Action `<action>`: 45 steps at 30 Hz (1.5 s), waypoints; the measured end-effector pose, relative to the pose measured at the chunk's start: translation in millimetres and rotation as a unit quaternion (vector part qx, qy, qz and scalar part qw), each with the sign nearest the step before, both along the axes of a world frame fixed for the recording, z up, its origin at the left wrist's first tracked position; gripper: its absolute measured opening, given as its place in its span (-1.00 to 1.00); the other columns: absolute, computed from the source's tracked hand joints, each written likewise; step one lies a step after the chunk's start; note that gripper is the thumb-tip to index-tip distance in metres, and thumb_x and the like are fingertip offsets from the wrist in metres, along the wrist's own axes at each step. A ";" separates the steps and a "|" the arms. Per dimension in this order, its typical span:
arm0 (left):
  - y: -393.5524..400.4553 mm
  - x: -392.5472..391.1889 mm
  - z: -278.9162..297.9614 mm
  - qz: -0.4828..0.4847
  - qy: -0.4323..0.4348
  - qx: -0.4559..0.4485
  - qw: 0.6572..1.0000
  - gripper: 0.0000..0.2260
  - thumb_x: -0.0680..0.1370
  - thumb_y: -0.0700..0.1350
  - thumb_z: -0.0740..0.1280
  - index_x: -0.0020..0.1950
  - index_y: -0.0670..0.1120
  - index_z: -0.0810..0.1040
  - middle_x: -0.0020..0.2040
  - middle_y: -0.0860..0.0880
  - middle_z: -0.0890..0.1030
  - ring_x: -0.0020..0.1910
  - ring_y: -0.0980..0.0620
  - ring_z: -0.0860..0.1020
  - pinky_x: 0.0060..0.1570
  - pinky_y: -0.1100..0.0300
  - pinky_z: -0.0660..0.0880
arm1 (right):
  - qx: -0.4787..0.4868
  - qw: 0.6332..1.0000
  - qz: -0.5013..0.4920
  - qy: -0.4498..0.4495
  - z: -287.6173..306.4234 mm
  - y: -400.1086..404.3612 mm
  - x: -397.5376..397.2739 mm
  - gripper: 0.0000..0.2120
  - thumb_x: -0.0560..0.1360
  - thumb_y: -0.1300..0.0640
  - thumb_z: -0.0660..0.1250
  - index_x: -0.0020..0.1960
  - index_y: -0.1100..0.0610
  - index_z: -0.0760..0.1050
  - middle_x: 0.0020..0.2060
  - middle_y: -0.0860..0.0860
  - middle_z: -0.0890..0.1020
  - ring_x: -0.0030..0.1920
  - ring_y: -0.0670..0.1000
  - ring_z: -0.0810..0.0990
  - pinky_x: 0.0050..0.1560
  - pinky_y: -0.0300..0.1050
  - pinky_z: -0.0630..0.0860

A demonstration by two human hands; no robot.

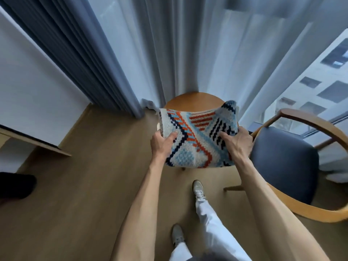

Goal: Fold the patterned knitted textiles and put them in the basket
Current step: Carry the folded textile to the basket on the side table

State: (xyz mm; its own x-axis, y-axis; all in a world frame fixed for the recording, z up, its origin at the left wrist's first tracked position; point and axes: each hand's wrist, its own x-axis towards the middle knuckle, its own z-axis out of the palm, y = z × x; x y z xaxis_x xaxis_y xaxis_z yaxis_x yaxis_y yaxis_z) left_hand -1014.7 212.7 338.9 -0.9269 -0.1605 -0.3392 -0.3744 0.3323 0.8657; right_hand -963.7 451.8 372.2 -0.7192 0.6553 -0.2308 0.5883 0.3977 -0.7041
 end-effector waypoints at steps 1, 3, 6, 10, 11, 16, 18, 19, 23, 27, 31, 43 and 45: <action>7.4 -14.2 -9.7 -0.004 -0.008 0.005 1.000 -0.75 0.41 0.12 0.50 -0.01 0.06 0.59 -0.11 0.11 0.68 -0.14 0.10 0.66 -0.08 0.13 0.63 | -0.002 1.000 -0.003 -0.006 -5.3 8.5 -14.1 -0.63 0.35 -0.11 0.42 0.02 0.11 0.56 -0.16 0.04 0.63 -0.17 0.09 0.55 -0.16 -0.11 0.43; 20.5 -41.0 -30.9 -0.006 -0.028 0.027 0.999 -0.73 0.39 0.15 0.51 -0.01 0.07 0.60 -0.08 0.12 0.69 -0.11 0.11 0.67 -0.05 0.09 0.64 | -0.004 1.000 -0.002 -0.018 -17.5 25.7 -41.8 -0.64 0.34 -0.11 0.43 0.01 0.11 0.55 -0.19 0.03 0.61 -0.16 0.10 0.57 -0.16 -0.12 0.44; 41.7 -69.9 -63.6 0.018 -0.059 0.034 0.998 -0.77 0.41 0.09 0.50 -0.03 0.04 0.60 -0.09 0.11 0.69 -0.08 0.05 0.68 -0.04 0.07 0.63 | -0.004 0.999 0.006 -0.039 -39.7 48.3 -79.4 -0.65 0.31 -0.12 0.41 -0.03 0.08 0.54 -0.20 0.00 0.63 -0.16 0.09 0.61 -0.14 -0.07 0.53; 56.9 -92.6 -85.5 0.044 -0.071 0.018 0.996 -0.89 0.48 -0.04 0.47 -0.09 0.08 0.56 -0.07 0.05 0.68 -0.09 0.05 0.66 -0.08 0.16 0.59 | -0.018 0.998 0.028 -0.062 -65.3 58.3 -112.2 -0.65 0.30 -0.13 0.41 0.00 0.04 0.54 -0.17 -0.05 0.64 -0.18 0.02 0.61 -0.17 -0.11 0.56; 56.4 -97.4 -93.0 0.052 -0.081 0.012 0.995 -0.90 0.48 -0.05 0.46 -0.06 0.07 0.57 -0.07 0.05 0.68 -0.10 0.05 0.66 -0.11 0.16 0.60 | -0.027 0.997 0.035 -0.065 -72.9 58.5 -118.6 -0.66 0.32 -0.12 0.41 0.01 0.03 0.54 -0.17 -0.06 0.64 -0.18 -0.01 0.61 -0.20 -0.14 0.54; 32.4 -114.3 -140.6 0.109 -0.139 -0.014 0.984 -0.93 0.47 -0.05 0.46 -0.11 0.07 0.60 -0.15 0.11 0.68 -0.14 0.06 0.67 -0.16 0.12 0.64 | -0.072 0.990 0.070 -0.096 -130.3 45.5 -146.0 -0.63 0.29 -0.13 0.44 0.02 0.02 0.56 -0.14 -0.09 0.67 -0.16 -0.05 0.65 -0.11 -0.08 0.63; 21.8 -115.2 -158.4 0.131 -0.153 -0.014 0.979 -0.94 0.46 -0.06 0.46 -0.11 0.07 0.60 -0.14 0.10 0.69 -0.13 0.06 0.68 -0.14 0.08 0.66 | -0.080 0.987 0.077 -0.114 -152.5 35.5 -153.1 -0.66 0.33 -0.08 0.45 0.04 0.04 0.56 -0.13 -0.07 0.65 -0.16 -0.04 0.63 -0.13 -0.12 0.61; 16.9 -115.4 -167.7 0.139 -0.160 -0.015 0.977 -0.93 0.47 -0.06 0.46 -0.12 0.08 0.60 -0.13 0.11 0.69 -0.13 0.06 0.68 -0.13 0.07 0.66 | -0.088 0.986 0.079 -0.121 -163.1 30.8 -156.2 -0.68 0.36 -0.05 0.44 0.06 0.05 0.56 -0.12 -0.06 0.65 -0.15 -0.03 0.63 -0.14 -0.13 0.60; 3.5 -112.8 -193.2 0.133 -0.189 -0.038 0.972 -0.90 0.48 -0.08 0.46 -0.10 0.09 0.58 -0.15 0.16 0.65 -0.13 0.11 0.66 -0.12 0.13 0.63 | -0.088 0.976 0.069 -0.189 -206.2 23.7 -159.9 -0.74 0.43 0.04 0.32 0.08 0.08 0.55 -0.07 0.04 0.67 -0.08 0.09 0.65 -0.05 0.01 0.63; 2.2 -109.5 -215.2 0.133 -0.213 -0.051 0.967 -0.87 0.51 -0.09 0.44 0.05 0.03 0.60 -0.13 0.11 0.65 -0.14 0.10 0.64 -0.21 0.21 0.57 | -0.093 0.968 0.051 -0.229 -234.8 30.6 -154.2 -0.72 0.46 0.09 0.24 0.14 0.08 0.52 0.00 0.08 0.67 -0.02 0.15 0.65 0.02 0.13 0.63; 5.6 -111.0 -233.8 0.136 -0.219 -0.091 0.962 -0.88 0.55 -0.04 0.36 0.05 -0.01 0.54 -0.04 0.01 0.65 -0.08 0.01 0.62 -0.11 0.16 0.52 | -0.094 0.966 0.040 -0.239 -251.6 35.8 -163.1 -0.73 0.53 0.09 0.20 0.22 0.08 0.44 0.07 0.12 0.63 0.03 0.18 0.62 0.08 0.19 0.60; 41.1 -112.4 -251.3 0.021 0.017 -0.392 0.919 -0.38 0.51 -0.11 0.28 0.55 -0.08 0.16 0.55 -0.19 0.21 0.46 -0.15 0.31 0.40 -0.11 0.22 | 0.129 0.984 0.115 -0.052 -272.0 12.9 -170.1 -0.49 0.53 0.27 0.11 0.46 0.04 0.22 0.46 0.13 0.29 0.46 0.12 0.26 0.44 0.12 0.26; 47.6 -130.1 -250.3 -0.032 0.071 -0.390 0.918 -0.33 0.50 -0.17 0.28 0.57 -0.07 0.10 0.58 -0.22 0.13 0.55 -0.17 0.16 0.49 -0.13 0.09 | 0.120 0.982 0.143 -0.018 -271.5 12.3 -179.0 -0.50 0.57 0.26 0.10 0.49 0.04 0.21 0.53 0.11 0.19 0.53 0.10 0.14 0.50 0.12 0.17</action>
